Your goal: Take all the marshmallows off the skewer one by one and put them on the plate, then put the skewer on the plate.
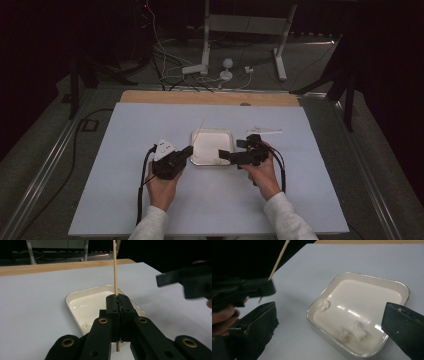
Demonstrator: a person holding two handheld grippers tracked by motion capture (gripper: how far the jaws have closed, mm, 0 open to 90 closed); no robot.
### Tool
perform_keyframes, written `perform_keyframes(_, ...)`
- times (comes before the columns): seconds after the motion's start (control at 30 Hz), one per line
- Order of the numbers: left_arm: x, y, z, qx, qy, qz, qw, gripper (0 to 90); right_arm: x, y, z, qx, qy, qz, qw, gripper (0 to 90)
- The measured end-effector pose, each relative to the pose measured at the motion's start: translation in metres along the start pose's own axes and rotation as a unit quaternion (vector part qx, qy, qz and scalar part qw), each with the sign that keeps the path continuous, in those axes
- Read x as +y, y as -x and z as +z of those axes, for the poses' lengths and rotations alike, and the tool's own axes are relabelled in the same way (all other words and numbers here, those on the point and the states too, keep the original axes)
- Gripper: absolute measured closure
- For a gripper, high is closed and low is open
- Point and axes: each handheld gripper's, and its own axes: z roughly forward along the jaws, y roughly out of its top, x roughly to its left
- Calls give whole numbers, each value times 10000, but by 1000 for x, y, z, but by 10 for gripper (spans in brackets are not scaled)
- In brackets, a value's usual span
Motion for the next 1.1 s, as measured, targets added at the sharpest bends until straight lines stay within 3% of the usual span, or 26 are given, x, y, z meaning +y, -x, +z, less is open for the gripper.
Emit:
perform_keyframes(0.37,6,2,18,75,-57,-91,9999,897,-13,4,-24,-75,121,-61,9999,2)
perform_keyframes(0.73,5,4,33,119,-201,-90,9997,897,-34,4,-47,-249,240,-381,9987,2)
perform_keyframes(1.1,2,5,49,177,-423,-53,9989,896,-45,13,-62,-324,351,-337,9983,2)
